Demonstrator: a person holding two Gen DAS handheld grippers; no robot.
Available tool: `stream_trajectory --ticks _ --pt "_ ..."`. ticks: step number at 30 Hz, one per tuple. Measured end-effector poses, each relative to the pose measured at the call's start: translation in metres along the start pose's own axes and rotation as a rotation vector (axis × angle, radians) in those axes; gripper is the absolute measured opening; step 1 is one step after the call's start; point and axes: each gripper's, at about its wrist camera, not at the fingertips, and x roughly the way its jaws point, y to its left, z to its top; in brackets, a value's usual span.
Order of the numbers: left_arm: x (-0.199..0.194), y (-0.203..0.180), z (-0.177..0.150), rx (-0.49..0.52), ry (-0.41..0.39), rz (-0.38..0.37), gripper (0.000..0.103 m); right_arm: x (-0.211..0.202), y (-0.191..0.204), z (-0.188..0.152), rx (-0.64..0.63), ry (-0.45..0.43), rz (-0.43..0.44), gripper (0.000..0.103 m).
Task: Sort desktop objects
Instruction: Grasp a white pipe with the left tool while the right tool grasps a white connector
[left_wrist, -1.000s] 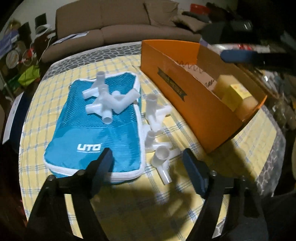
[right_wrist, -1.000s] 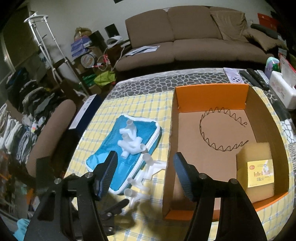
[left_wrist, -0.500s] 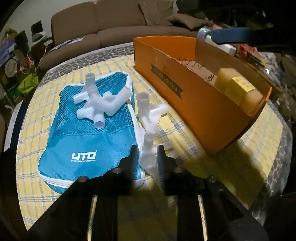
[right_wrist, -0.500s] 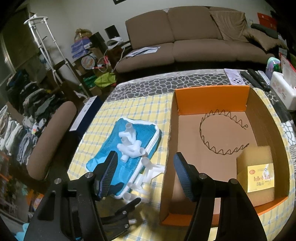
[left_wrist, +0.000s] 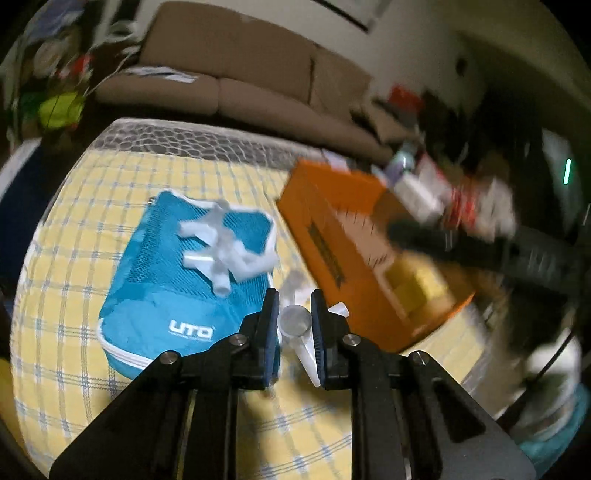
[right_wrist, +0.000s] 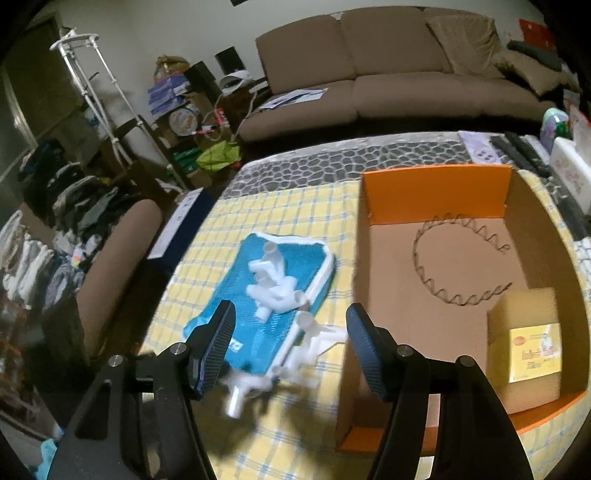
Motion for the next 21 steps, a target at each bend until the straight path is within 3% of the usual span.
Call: stream_trajectory --ticks 6,8,9,17,19,21 --pt "-0.018 0.037 0.013 -0.197 -0.069 -0.117 0.016 0.016 -0.008 -0.007 0.186 0.064 0.331 0.065" --pt "-0.019 0.048 0.013 -0.257 -0.067 -0.171 0.016 0.024 -0.001 -0.009 0.202 0.091 0.437 0.065" --pt "-0.018 0.051 0.013 -0.279 -0.063 -0.19 0.016 0.026 0.002 -0.008 0.187 0.097 0.448 0.065" --pt "-0.014 0.064 0.012 -0.375 -0.032 -0.294 0.016 0.038 0.051 -0.02 -0.026 0.115 0.351 0.07" --pt "-0.013 0.065 0.012 -0.377 -0.023 -0.293 0.016 0.042 0.058 -0.023 -0.089 0.12 0.288 0.07" --pt "-0.011 0.063 0.012 -0.361 -0.001 -0.282 0.016 0.044 0.068 -0.028 -0.189 0.106 0.166 0.07"
